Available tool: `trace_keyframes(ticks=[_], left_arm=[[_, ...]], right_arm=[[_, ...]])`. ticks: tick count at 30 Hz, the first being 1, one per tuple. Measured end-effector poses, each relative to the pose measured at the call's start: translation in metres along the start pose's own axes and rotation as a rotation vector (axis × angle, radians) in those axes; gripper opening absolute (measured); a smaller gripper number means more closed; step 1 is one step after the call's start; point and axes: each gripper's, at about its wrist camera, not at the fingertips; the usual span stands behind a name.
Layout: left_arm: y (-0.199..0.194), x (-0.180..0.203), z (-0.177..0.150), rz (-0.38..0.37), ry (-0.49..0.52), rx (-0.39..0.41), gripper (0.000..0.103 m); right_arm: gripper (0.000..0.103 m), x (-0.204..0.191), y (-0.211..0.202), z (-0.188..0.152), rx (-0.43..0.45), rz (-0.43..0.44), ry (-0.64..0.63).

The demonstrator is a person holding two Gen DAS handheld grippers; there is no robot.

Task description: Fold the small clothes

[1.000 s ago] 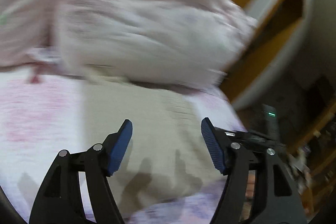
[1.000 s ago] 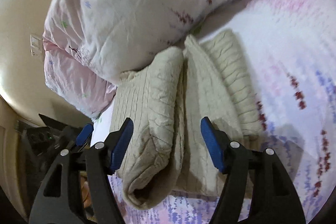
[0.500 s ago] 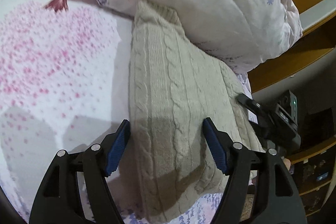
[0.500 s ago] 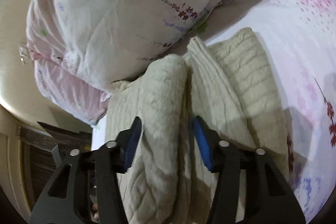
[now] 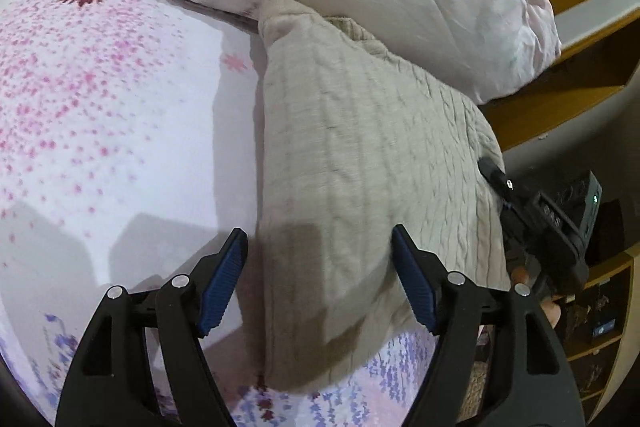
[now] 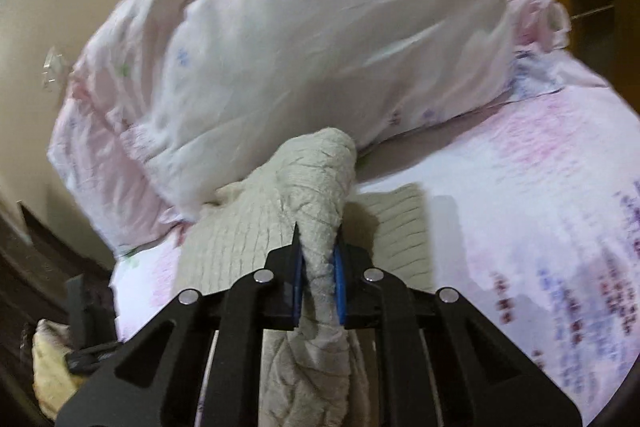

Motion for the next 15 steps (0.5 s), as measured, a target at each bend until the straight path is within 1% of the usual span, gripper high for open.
trace_keyframes(ticks=[1, 4, 5, 6, 8, 9, 10, 12, 15], left_arm=[[0.002, 0.001, -0.001, 0.0, 0.003, -0.003, 0.074], [0.007, 0.004, -0.006, 0.0, 0.005, -0.012, 0.073], [0.008, 0.004, -0.008, -0.005, 0.003, -0.01, 0.073], [0.008, 0.005, -0.008, -0.003, 0.004, -0.007, 0.073], [0.008, 0.006, -0.009, -0.009, -0.003, -0.008, 0.073], [0.005, 0.003, -0.011, -0.015, -0.011, -0.009, 0.073], [0.004, 0.001, -0.012, -0.022, -0.023, -0.009, 0.073], [-0.001, -0.005, -0.014, -0.031, -0.035, -0.006, 0.073], [-0.005, -0.01, -0.018, -0.035, -0.037, 0.002, 0.073]], right_arm=[[0.012, 0.006, 0.003, 0.0, -0.014, -0.021, 0.007], [0.013, 0.029, 0.038, -0.006, -0.128, -0.125, 0.035], [0.015, 0.033, 0.043, -0.007, -0.135, -0.131, 0.047], [0.018, 0.037, 0.043, -0.007, -0.128, -0.119, 0.065], [0.028, 0.043, 0.034, -0.005, -0.127, -0.081, 0.112], [0.036, 0.048, 0.024, -0.005, -0.123, -0.069, 0.128], [0.046, 0.051, 0.016, -0.006, -0.122, -0.055, 0.136], [0.051, 0.054, -0.001, -0.014, -0.12, -0.001, 0.157], [0.051, 0.054, -0.019, -0.031, -0.142, 0.068, 0.16]])
Point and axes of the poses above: each gripper's, at about its wrist camera, not at the fingertips, and y roughly the way its jaws point, x to its right, z to its top, and after that the axes turned 3 degrees about z, right-handed
